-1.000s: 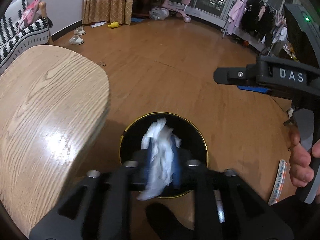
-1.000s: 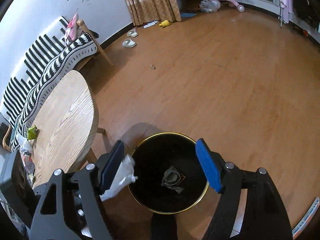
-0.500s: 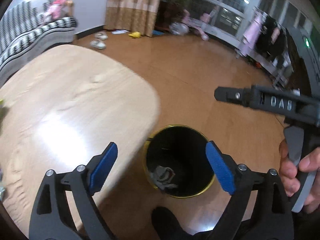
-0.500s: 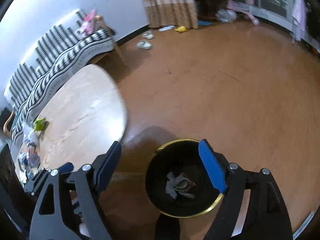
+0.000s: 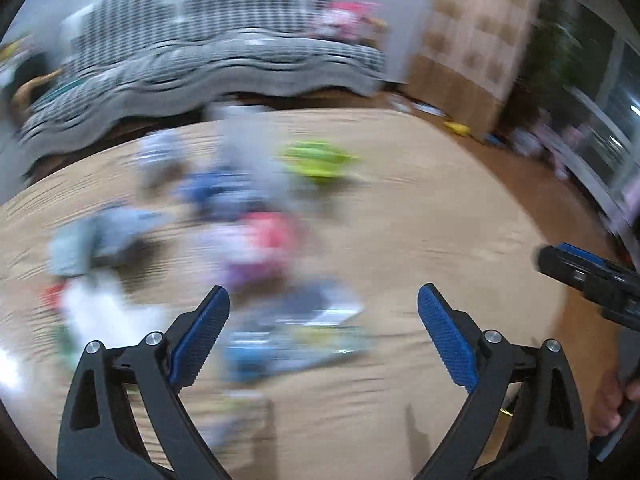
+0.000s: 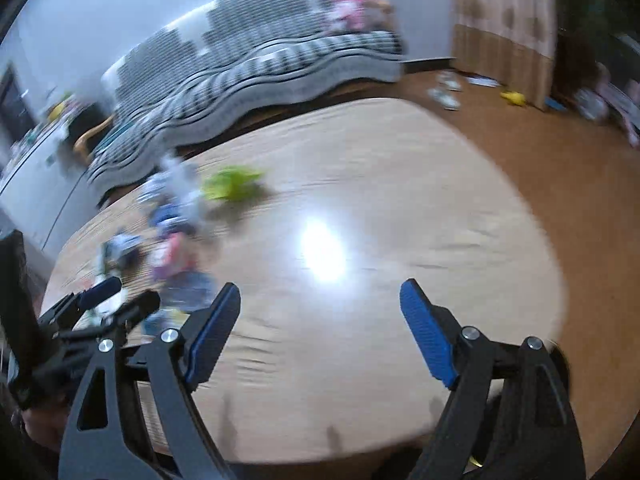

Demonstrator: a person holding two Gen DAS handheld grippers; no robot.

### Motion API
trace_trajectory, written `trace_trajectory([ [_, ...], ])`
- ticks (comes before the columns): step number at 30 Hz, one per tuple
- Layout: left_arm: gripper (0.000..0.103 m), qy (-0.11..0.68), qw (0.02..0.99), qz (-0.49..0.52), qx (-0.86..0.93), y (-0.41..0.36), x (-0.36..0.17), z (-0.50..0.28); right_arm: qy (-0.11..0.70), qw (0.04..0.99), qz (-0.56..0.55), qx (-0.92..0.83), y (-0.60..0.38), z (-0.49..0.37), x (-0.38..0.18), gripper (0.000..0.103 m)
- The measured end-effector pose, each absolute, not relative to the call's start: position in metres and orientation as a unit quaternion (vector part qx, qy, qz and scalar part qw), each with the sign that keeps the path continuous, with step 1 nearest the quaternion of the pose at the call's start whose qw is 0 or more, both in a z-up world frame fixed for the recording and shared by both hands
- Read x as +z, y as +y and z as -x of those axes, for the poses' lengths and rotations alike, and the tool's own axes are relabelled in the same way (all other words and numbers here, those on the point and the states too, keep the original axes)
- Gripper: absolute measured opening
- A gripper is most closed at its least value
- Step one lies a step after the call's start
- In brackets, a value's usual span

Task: Collect trash
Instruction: 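Move both tools back over the table, then grasp the white cardboard with the right gripper while the left gripper grasps the green plastic tray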

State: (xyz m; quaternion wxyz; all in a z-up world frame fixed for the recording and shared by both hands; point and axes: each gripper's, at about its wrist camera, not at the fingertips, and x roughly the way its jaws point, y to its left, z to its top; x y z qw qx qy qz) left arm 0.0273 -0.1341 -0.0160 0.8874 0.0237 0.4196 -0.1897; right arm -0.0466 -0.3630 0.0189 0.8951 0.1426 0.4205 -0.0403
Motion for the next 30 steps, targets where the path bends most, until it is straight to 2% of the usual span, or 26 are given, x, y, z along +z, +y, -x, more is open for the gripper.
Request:
trace_trajectory([
  [7,0.092,0.437,0.897,0.01,-0.061,0.017,-0.022,-0.043,0.43,0.897,-0.088,0.063,-0.24,-0.01,0.016,0.079],
  [15,0.092,0.467,0.881,0.08,0.007,0.124,-0.037,-0.045,0.457,0.874,-0.01,0.165,-0.113,-0.046,-0.008,0.079],
  [25,0.092,0.487,0.865,0.118,0.014,0.147,-0.05,-0.048,0.474,0.855,0.066,0.2,-0.043,-0.063,-0.042,0.069],
  [30,0.092,0.493,0.863,0.113,0.009,0.139,-0.054,-0.05,0.485,0.848,0.071,0.201,-0.036,-0.072,-0.055,0.053],
])
